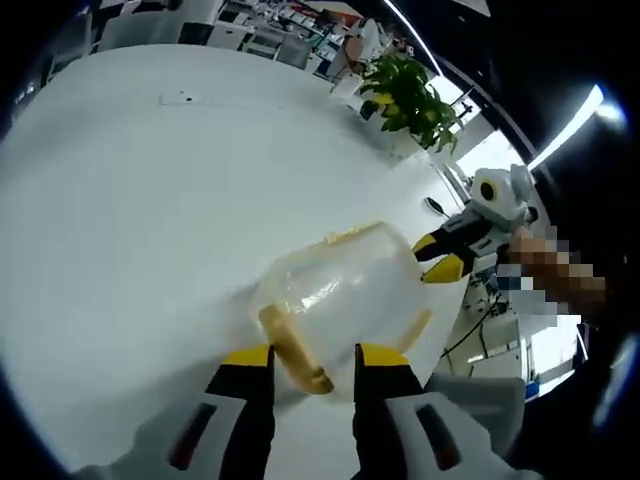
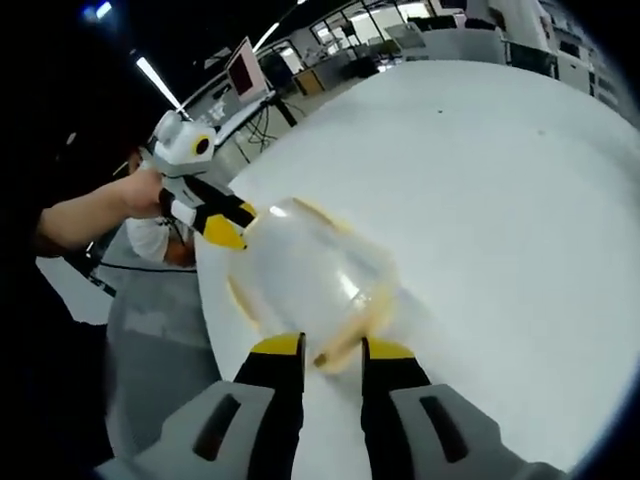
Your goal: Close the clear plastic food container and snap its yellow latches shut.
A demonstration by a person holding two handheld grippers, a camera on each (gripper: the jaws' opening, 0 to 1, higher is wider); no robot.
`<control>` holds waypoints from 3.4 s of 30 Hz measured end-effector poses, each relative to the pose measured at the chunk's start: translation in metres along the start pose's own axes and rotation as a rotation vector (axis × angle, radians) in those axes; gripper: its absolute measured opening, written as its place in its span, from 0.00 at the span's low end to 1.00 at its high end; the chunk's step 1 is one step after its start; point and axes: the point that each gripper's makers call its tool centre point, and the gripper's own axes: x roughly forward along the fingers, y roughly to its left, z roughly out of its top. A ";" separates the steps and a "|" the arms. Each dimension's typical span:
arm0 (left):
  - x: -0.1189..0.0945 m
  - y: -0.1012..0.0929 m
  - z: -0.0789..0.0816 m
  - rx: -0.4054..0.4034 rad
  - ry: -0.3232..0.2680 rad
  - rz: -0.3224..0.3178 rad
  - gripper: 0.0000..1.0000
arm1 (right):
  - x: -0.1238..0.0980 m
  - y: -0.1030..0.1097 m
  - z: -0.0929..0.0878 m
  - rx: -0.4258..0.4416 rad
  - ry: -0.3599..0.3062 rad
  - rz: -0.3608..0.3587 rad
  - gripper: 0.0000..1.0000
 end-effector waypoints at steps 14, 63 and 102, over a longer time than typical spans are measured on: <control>0.006 -0.002 0.001 -0.061 -0.013 0.030 0.25 | 0.005 -0.005 0.011 0.079 -0.081 -0.023 0.18; 0.016 -0.050 0.031 0.767 0.000 0.196 0.32 | 0.016 0.024 0.048 -0.610 -0.070 -0.183 0.47; 0.040 -0.091 -0.003 1.078 0.061 0.150 0.44 | 0.049 0.026 0.075 -0.747 0.115 -0.089 0.50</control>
